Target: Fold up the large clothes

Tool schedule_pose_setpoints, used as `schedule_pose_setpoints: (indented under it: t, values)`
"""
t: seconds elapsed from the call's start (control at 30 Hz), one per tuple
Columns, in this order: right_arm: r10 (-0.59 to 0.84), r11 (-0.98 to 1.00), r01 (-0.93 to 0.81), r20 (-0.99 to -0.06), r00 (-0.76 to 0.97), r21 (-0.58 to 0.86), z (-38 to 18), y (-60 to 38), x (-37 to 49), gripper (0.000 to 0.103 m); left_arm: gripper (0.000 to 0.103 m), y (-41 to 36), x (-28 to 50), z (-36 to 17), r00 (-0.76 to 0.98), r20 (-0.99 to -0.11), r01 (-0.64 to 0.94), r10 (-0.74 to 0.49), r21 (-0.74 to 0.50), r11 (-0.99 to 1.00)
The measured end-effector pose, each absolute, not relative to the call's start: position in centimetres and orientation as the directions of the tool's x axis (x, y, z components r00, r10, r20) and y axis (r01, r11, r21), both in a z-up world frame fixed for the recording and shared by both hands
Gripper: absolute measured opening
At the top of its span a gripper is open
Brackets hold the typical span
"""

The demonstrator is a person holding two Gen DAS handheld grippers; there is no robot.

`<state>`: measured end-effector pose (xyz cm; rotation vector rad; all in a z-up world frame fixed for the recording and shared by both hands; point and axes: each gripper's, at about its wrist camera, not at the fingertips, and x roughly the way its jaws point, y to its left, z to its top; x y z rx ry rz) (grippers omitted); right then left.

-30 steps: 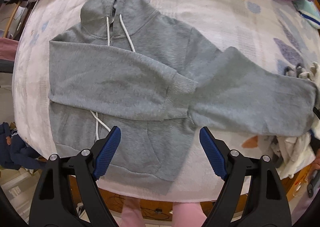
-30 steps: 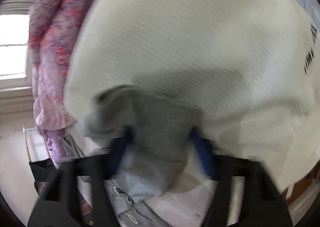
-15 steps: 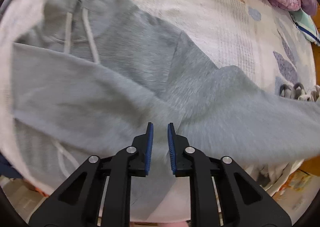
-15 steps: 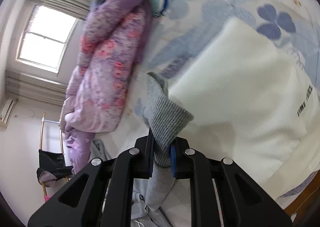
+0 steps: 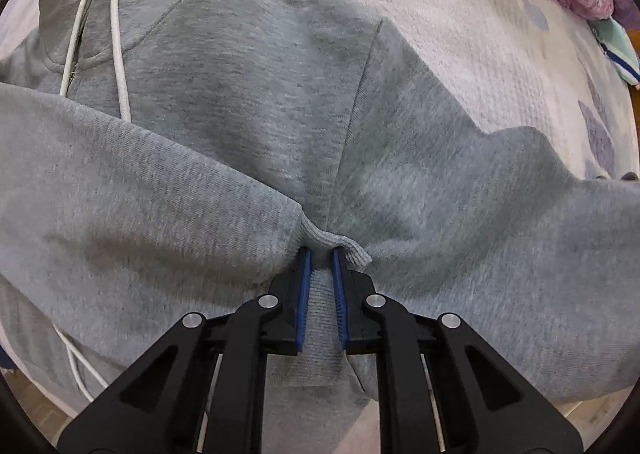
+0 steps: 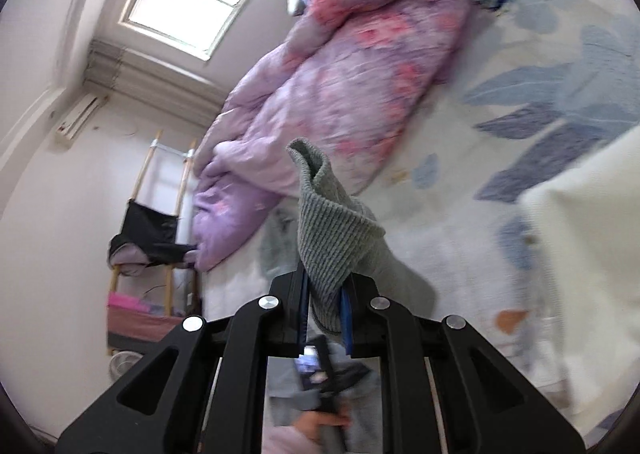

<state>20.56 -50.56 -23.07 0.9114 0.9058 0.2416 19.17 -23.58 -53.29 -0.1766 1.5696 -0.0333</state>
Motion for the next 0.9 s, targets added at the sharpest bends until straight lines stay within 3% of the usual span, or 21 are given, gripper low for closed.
schedule_pose_setpoints:
  t: [0.3, 0.37, 0.4, 0.47, 0.67, 0.9]
  values:
    - [0.609, 0.682, -0.025, -0.549, 0.572, 0.731, -18.1, -37.4, 23.1, 0.012, 0.013, -20.3, 18.9, -53.6, 0.029, -0.961, -0.116, -0.277, -0.278, 0.954]
    - [0.604, 0.7, -0.038, -0.563, 0.565, 0.713, -17.6, -34.5, 23.2, 0.012, 0.008, -18.4, 19.2, -52.7, -0.016, -0.948, -0.16, -0.319, -0.312, 0.936]
    - [0.606, 0.703, -0.038, -0.571, 0.553, 0.71, -17.5, -32.7, 23.2, 0.012, 0.0, -17.4, 19.4, -51.9, -0.023, -0.95, -0.174, -0.313, -0.304, 0.936]
    - [0.608, 0.711, -0.037, -0.587, 0.535, 0.702, -17.8, -29.5, 23.0, 0.012, 0.0, -14.9, 19.2, -48.7, 0.021, -0.947, -0.173, -0.322, -0.321, 0.931]
    - [0.614, 0.736, -0.03, -0.648, 0.45, 0.677, -21.3, -18.0, 23.7, 0.012, 0.0, -4.0, 17.0, -38.8, 0.158, -0.954, -0.06, -0.254, -0.266, 0.962]
    - [0.608, 0.768, -0.014, -0.723, 0.33, 0.64, -28.4, -6.3, 24.4, 0.012, 0.001, 8.6, 14.2, -35.7, 0.194, -0.976, -0.167, -0.102, -0.135, 0.977]
